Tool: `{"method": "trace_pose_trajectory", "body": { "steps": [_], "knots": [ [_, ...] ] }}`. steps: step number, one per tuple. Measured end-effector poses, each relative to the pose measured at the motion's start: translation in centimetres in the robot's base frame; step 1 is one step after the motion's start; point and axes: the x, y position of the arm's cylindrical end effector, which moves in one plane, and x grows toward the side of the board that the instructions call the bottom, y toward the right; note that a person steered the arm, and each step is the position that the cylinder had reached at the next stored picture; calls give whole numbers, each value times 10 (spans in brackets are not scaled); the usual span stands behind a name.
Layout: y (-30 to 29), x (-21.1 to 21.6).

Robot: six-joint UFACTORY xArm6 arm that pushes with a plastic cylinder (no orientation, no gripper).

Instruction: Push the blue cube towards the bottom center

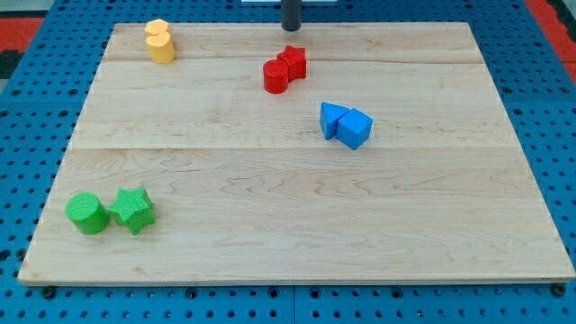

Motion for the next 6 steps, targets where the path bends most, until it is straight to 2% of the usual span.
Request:
{"method": "trace_pose_trajectory", "body": {
  "steps": [1, 2, 3, 4, 5, 6],
  "knots": [
    [42, 17],
    [113, 83],
    [136, 178],
    [110, 244],
    [97, 256],
    [129, 220]
  ]
}}
